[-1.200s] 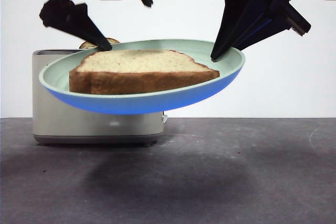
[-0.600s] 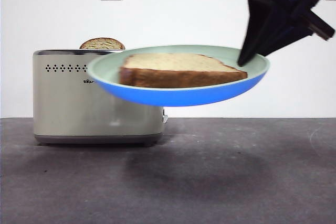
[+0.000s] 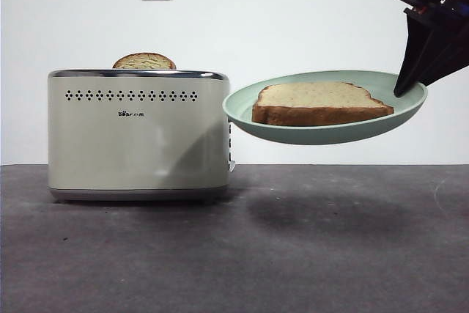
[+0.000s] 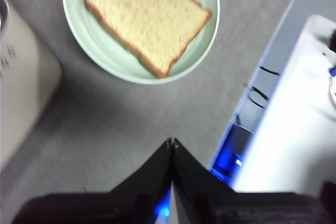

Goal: Take the bread from the toaster,put the bread on the plate,put the plate on the table

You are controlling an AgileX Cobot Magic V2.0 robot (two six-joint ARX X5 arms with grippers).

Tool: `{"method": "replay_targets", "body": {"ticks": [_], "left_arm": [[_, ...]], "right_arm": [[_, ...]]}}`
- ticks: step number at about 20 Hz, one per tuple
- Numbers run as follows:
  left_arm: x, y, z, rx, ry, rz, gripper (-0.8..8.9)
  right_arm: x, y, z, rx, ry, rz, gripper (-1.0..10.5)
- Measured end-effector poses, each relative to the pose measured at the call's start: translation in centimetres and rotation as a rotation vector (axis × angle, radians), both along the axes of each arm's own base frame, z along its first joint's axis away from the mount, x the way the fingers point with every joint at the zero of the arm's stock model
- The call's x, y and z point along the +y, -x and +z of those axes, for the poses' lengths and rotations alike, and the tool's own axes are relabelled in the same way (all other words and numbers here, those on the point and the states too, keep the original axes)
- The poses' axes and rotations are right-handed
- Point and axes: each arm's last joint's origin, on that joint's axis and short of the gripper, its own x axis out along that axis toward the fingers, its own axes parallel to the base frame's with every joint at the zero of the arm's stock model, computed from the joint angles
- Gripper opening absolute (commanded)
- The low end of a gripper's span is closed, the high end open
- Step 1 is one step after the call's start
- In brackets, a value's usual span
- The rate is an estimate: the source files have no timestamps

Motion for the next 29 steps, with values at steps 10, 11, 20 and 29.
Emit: {"method": "replay_targets", "body": {"ticks": [10, 11, 20, 29], "left_arm": [[-3.3, 1.1, -1.5, -0.108, -0.044, 0.034, -0.08], [-3.4, 1.1, -2.2, -0.091, -0.058, 0.04, -0.08], [-3.7, 1.1, -2.9, -0.06, -0.04, 0.073, -0.08], [-3.8, 1.1, -2.8, -0.053, -0.022, 0.088, -0.08]], "right_arm": [[-2.8, -4.2, -4.1, 0.093, -0.042, -0.093, -0.2], [-2.8, -4.6, -4.7, 0.105, -0.042, -0.092, -0.2], [-2.6, -8.9, -10.0, 0.197, -0.04, -0.094, -0.2], [-2.7, -11.5, -11.3, 0.167, -0.016, -0.11, -0.2]]}}
